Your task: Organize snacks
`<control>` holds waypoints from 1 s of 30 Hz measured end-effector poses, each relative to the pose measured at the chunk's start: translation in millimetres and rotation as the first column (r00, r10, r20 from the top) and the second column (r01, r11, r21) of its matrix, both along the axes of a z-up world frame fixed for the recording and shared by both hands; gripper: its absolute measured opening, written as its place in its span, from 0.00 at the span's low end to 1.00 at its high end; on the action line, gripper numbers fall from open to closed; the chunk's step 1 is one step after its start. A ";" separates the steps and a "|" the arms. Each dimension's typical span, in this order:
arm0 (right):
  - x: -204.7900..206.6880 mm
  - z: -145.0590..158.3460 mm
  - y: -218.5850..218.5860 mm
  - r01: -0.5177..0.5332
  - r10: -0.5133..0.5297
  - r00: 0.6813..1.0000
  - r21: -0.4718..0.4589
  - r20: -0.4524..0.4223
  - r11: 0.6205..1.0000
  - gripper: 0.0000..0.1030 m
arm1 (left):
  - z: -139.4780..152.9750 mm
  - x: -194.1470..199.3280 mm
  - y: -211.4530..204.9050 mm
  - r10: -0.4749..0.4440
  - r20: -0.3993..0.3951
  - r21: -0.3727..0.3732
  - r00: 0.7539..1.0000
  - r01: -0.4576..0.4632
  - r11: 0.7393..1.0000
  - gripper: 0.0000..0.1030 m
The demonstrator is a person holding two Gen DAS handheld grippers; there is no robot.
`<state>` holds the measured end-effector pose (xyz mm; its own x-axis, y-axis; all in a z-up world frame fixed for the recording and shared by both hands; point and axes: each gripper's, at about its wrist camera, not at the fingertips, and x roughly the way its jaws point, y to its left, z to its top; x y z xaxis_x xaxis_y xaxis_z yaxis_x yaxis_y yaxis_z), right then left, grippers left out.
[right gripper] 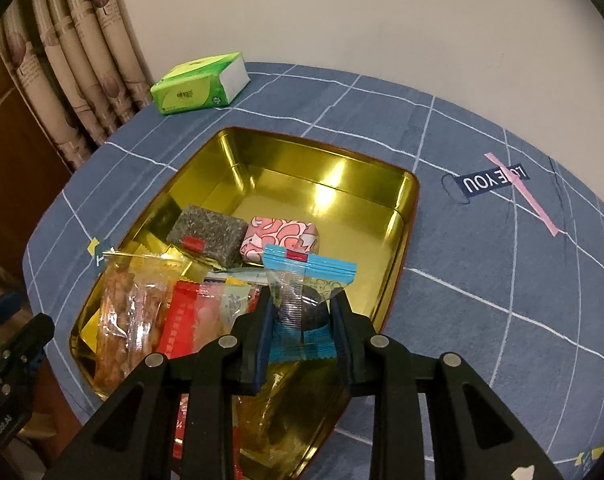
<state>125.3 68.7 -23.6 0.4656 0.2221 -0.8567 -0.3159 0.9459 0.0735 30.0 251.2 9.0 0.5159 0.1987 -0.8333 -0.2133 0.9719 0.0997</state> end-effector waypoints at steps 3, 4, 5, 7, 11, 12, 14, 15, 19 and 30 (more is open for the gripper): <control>-0.9 0.4 1.0 0.000 0.000 1.000 0.000 -0.001 1.000 0.26 | 0.2 -0.5 -0.2 -0.002 0.000 -0.004 1.000 0.002 1.000 0.54; -0.8 0.7 0.8 0.001 -0.001 1.000 0.002 -0.003 1.000 0.26 | 0.1 -0.4 -0.2 -0.004 -0.001 -0.007 1.000 0.004 1.000 0.54; -1.1 0.7 0.5 0.003 -0.003 1.000 0.004 -0.004 1.000 0.26 | 0.1 -0.1 -0.2 -0.005 -0.002 -0.010 1.000 0.005 1.000 0.54; -1.9 0.8 -0.2 0.004 -0.004 1.000 0.004 -0.003 1.000 0.27 | -0.4 0.6 -0.9 -0.012 -0.005 -0.014 1.000 0.012 1.000 0.54; -3.6 0.8 -2.1 0.009 -0.009 1.000 0.005 -0.003 1.000 0.32 | -0.7 0.0 -4.2 -0.022 -0.007 -0.009 1.000 0.022 1.000 0.54; -3.9 1.1 -2.5 0.012 -0.012 1.000 0.005 -0.002 1.000 0.33 | -0.6 0.0 -5.1 -0.025 -0.007 -0.006 1.000 0.025 1.000 0.54; -4.9 2.4 -3.4 0.014 -0.014 1.000 0.009 -0.002 1.000 0.35 | -0.7 -0.2 -6.2 -0.026 -0.008 -0.004 1.000 0.026 1.000 0.54; -5.8 3.6 -4.2 0.016 -0.016 1.000 0.016 -0.001 1.000 0.36 | -1.0 -0.5 -6.7 -0.027 -0.008 -0.003 1.000 0.027 1.000 0.54; -14.0 12.9 -9.7 0.029 -0.030 0.999 0.032 0.021 0.999 0.47 | -1.5 -0.9 -8.1 -0.029 -0.012 -0.005 1.000 0.029 1.000 0.54; -56.4 42.0 -22.9 0.055 -0.058 0.994 0.035 0.088 0.998 0.89 | -1.6 -3.5 -16.8 -0.049 -0.017 0.014 0.999 0.049 0.999 0.54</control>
<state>68.9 45.8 18.4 0.5523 0.2209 -0.8038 -0.2691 0.9599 0.0788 26.5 234.4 7.4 0.5111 0.1859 -0.8392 -0.1636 0.9795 0.1174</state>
